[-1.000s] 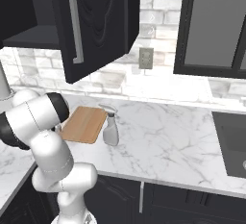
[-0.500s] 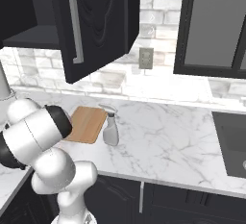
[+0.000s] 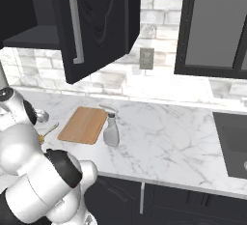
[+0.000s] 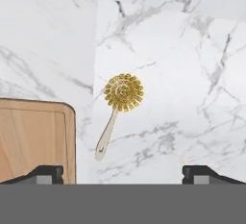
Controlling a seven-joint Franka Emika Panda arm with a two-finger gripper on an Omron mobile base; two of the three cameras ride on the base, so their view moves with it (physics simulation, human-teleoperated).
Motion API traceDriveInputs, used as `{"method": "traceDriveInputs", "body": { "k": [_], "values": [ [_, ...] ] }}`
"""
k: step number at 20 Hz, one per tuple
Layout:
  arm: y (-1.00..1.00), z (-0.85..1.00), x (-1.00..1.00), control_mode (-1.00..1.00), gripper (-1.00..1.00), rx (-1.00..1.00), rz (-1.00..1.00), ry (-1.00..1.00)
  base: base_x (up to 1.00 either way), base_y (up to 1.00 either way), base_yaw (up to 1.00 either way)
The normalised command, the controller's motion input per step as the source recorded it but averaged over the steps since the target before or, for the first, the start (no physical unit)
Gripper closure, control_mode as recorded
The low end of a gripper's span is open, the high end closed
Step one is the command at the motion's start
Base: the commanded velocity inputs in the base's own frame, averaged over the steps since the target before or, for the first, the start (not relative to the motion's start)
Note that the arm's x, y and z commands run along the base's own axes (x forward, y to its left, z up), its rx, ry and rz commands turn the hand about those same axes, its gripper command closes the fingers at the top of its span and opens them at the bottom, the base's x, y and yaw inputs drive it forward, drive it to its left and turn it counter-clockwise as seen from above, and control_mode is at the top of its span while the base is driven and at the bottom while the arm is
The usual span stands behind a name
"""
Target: Grab the spray bottle from the cabinet, then place it next to the cutting board for sanitizing. Then grab the dish brush from the countertop next to the sink and place it next to the cutting board.
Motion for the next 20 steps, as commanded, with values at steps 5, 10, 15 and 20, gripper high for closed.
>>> {"method": "traceDriveInputs", "body": {
  "k": [5, 10, 15, 20],
  "values": [
    [-0.12, 1.0, -0.52, -1.0, -1.0, 0.01, -0.07, -0.07, 0.0, 0.0, 0.0],
    [-0.38, 0.98, -0.52, -1.0, -1.0, 0.01, -0.04, 0.01, 0.0, 0.0, 0.0],
    [-0.39, 0.93, -0.67, -1.0, -1.0, 0.0, -0.02, 0.16, 0.0, 0.0, 0.0],
    [-0.18, 0.87, -0.86, -1.0, -1.0, -0.01, 0.0, 0.09, 0.0, 0.0, 0.0]
  ]
}}
